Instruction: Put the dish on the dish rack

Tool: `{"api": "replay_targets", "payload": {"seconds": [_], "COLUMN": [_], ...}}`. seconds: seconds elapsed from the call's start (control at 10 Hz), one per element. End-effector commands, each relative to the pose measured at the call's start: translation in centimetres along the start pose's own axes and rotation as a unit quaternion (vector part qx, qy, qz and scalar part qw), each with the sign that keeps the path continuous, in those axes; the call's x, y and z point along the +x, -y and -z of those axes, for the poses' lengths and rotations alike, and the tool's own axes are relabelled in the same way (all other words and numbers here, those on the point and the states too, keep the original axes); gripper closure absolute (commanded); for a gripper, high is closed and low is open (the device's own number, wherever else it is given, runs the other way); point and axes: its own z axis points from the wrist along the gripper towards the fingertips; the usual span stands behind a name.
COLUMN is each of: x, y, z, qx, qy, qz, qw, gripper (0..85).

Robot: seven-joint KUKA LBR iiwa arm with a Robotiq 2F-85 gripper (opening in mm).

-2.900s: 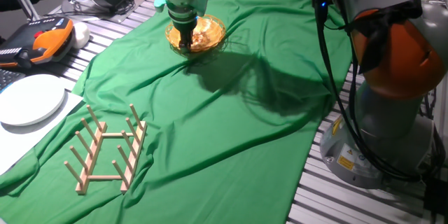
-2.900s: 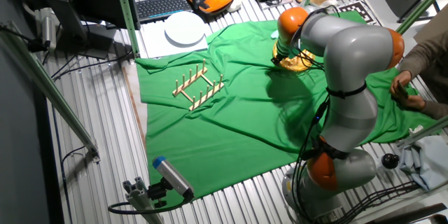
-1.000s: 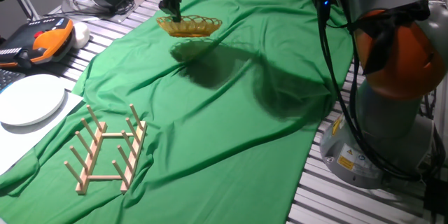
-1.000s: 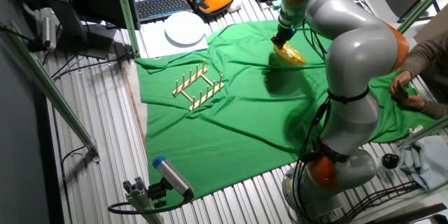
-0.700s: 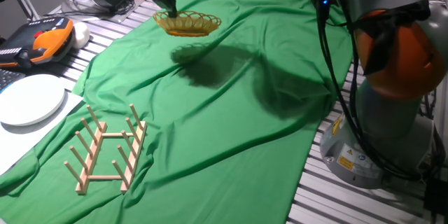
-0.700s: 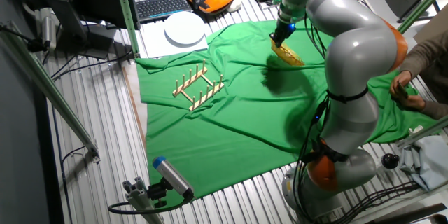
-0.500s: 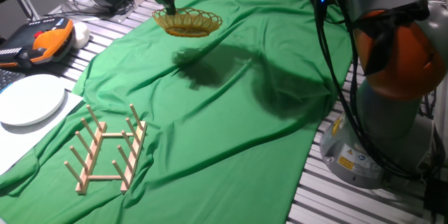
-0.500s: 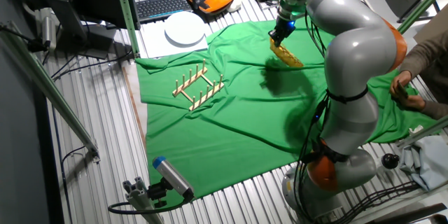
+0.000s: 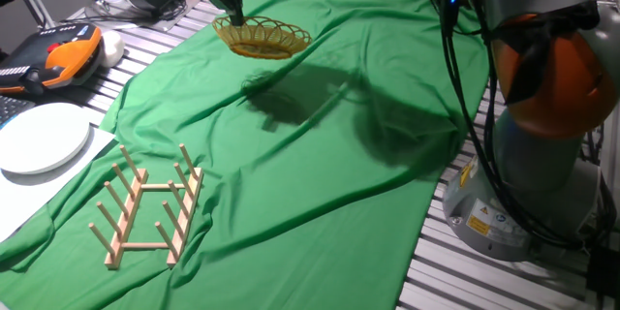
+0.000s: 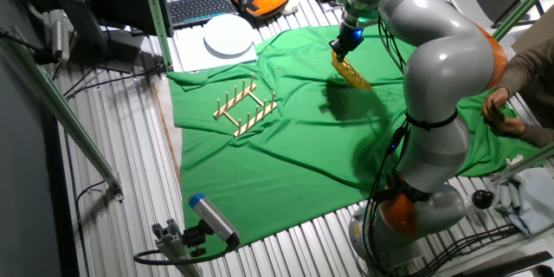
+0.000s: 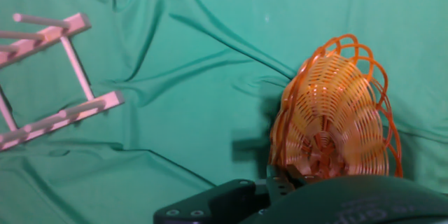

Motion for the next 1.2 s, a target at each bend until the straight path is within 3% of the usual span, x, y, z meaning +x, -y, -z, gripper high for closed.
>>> {"api": "replay_targets", "payload": {"seconds": [0.0, 0.1, 0.2, 0.3, 0.4, 0.6, 0.7, 0.8, 1.1], "x": [0.0, 0.0, 0.0, 0.0, 0.0, 0.0, 0.0, 0.0, -0.2], "y": [0.04, 0.04, 0.04, 0.04, 0.04, 0.04, 0.04, 0.04, -0.68], "z": [0.0, 0.0, 0.0, 0.0, 0.0, 0.0, 0.0, 0.0, 0.18], "qx": [0.001, 0.037, 0.028, 0.0, -0.006, 0.002, -0.013, -0.048, -0.087], "qy": [0.001, -0.003, -0.005, -0.01, -0.009, 0.019, 0.021, 0.012, 0.004], "qz": [0.005, -0.016, -0.028, -0.016, -0.008, -0.002, 0.003, -0.007, -0.03], "qw": [1.0, 0.9992, 0.9992, 0.9998, 0.9999, 0.9998, 0.9997, 0.9988, 0.9958], "gripper": [85.0, 85.0, 85.0, 85.0, 85.0, 85.0, 85.0, 85.0, 85.0]}}
